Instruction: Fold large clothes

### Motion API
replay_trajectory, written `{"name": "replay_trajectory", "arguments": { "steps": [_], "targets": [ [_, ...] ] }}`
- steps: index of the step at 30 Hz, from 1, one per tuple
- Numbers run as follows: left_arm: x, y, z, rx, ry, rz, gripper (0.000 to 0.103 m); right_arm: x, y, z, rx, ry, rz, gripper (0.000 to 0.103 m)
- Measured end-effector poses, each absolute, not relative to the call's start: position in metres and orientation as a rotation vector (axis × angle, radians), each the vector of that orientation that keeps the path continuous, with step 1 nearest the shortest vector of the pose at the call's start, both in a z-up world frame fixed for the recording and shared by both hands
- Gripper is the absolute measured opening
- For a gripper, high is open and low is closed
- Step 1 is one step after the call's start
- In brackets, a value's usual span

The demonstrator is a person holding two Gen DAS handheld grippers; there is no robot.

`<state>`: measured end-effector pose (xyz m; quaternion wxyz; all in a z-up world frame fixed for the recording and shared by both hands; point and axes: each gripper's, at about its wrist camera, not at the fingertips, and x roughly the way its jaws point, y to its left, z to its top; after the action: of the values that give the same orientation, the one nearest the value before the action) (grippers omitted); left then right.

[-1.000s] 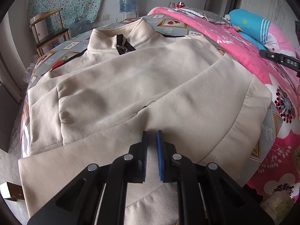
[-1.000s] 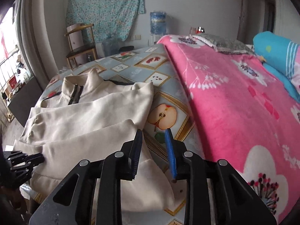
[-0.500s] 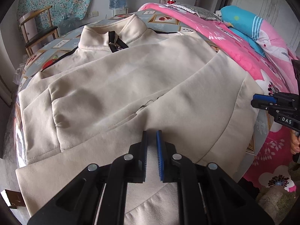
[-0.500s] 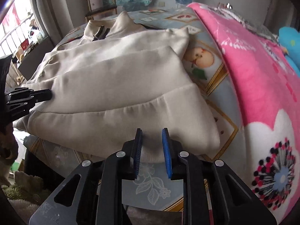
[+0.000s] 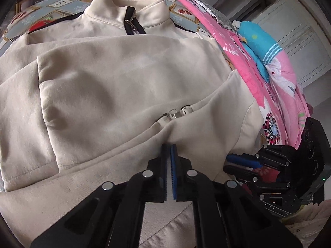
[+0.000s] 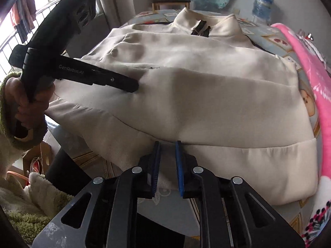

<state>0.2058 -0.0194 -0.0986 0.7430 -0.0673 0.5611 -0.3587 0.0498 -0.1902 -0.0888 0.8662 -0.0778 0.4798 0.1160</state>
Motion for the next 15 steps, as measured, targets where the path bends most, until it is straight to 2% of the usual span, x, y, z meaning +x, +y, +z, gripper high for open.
{"name": "replay_trajectory", "arguments": {
  "steps": [5,10,15],
  "targets": [
    [0.209,-0.017,-0.101,-0.199,1.25,-0.803,0.005,0.049,-0.148,-0.072,-0.134,0.916,0.378,0.014],
    [0.214,-0.009,-0.103,-0.255,1.273,-0.818,0.005,0.076,-0.124,-0.12,-0.179,0.987,0.382,0.012],
    [0.191,0.011,-0.06,-0.149,1.094,-0.752,0.005,0.088,-0.121,-0.116,-0.178,1.01,0.365,0.013]
  ]
}}
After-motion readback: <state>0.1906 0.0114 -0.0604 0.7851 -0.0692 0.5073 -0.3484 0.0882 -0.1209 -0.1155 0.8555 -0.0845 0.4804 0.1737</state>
